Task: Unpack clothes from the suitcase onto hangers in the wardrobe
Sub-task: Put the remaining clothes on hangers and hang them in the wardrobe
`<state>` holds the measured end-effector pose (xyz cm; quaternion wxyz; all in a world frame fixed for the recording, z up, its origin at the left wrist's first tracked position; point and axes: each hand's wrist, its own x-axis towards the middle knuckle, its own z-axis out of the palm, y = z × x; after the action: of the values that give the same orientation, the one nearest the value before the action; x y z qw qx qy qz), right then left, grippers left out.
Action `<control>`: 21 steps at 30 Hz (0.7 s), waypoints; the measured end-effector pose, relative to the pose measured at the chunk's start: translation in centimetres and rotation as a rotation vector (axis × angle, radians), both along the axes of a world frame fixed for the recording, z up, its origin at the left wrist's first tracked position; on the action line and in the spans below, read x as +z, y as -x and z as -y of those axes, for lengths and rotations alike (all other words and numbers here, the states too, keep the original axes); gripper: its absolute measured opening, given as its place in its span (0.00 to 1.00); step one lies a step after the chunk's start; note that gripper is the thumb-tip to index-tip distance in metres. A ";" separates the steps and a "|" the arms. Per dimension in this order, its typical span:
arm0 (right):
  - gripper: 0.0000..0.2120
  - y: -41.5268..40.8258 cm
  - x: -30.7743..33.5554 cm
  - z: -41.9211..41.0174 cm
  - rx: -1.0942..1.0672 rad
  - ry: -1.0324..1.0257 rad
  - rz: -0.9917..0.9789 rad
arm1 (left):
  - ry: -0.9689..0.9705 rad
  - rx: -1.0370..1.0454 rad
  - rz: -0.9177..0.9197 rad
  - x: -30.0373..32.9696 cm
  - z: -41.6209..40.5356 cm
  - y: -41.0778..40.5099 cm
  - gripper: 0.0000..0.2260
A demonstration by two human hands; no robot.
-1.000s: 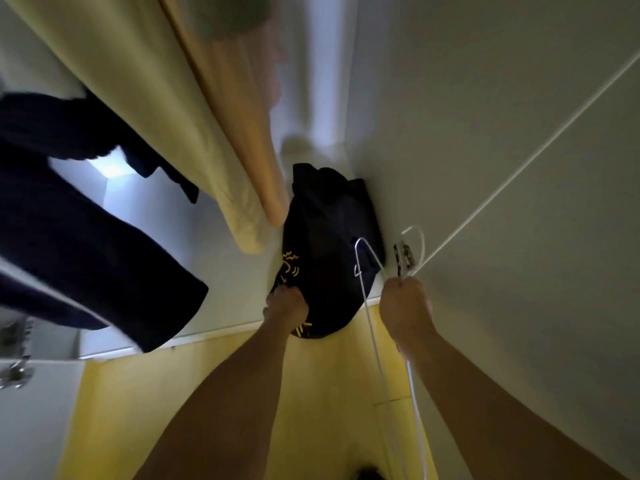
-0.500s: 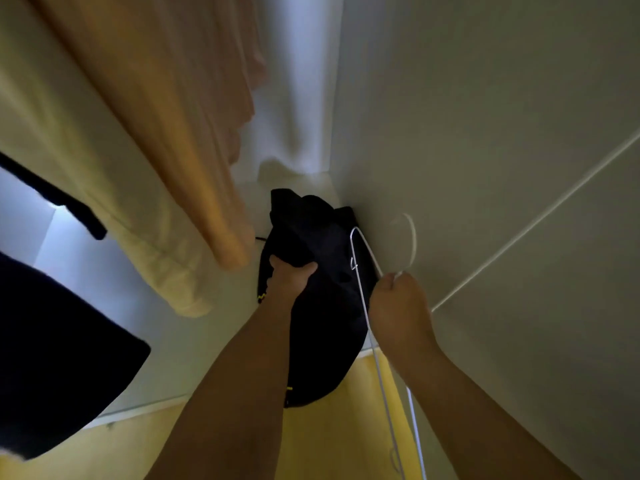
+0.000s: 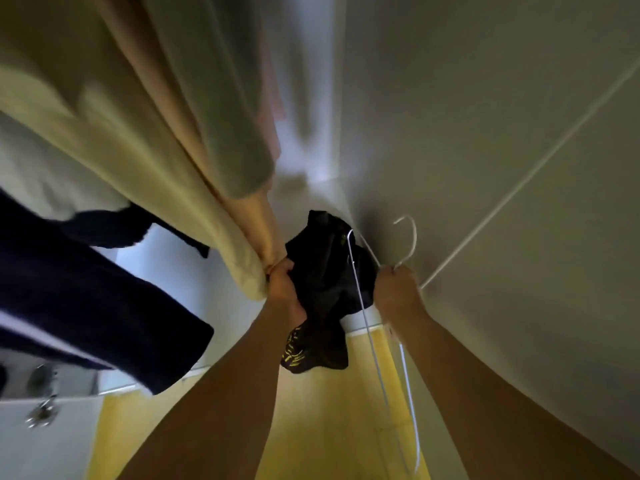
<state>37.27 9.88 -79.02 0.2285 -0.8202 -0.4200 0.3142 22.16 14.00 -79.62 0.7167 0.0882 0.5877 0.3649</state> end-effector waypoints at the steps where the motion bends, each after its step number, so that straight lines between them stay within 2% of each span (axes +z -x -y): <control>1: 0.03 0.1 1.5 0.5 -0.004 0.097 0.050 | 0.014 -0.037 0.046 1.6 1.1 0.5 0.18; 2: 0.10 0.4 3.7 1.2 0.108 0.243 0.033 | 0.018 -0.093 0.058 4.6 2.6 1.2 0.18; 4: 0.16 0.8 10.8 3.3 0.028 0.276 -0.084 | 0.033 -0.234 0.025 10.5 5.4 2.3 0.18; 5: 0.16 1.0 14.8 4.7 -0.060 0.250 -0.144 | 0.053 -0.290 -0.029 14.4 7.4 3.0 0.16; 6: 0.16 1.2 16.3 5.2 -0.077 0.254 -0.137 | 0.063 -0.313 -0.082 16.5 8.4 3.2 0.12; 7: 0.14 1.8 20.4 6.6 -0.051 0.283 -0.148 | 0.069 -0.338 -0.143 20.3 10.1 4.1 0.08; 9: 0.05 2.2 25.0 8.6 -0.083 0.255 -0.210 | 0.084 -0.334 -0.139 26.2 12.3 4.8 0.07; 11: 0.11 2.9 29.9 10.7 -0.129 0.193 -0.289 | 0.071 -0.317 -0.121 31.7 14.1 6.3 0.08; 12: 0.13 3.2 32.6 12.0 -0.153 0.226 -0.332 | 0.053 -0.301 -0.109 34.8 15.3 7.2 0.08; 16: 0.10 4.7 39.0 16.0 -0.028 0.294 -0.502 | -0.056 -0.187 -0.036 44.4 20.0 10.8 0.14; 18: 0.09 5.9 41.6 17.1 0.054 0.260 -0.609 | -0.140 -0.108 0.007 47.9 21.7 12.1 0.14; 21: 0.13 7.1 44.1 18.3 0.140 0.182 -0.751 | -0.287 -0.013 0.017 52.5 23.3 12.7 0.16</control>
<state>30.21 -8.38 -34.94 0.2706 -0.6344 -0.3326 0.6432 9.43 -9.30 -27.16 0.7040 0.1905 0.5230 0.4411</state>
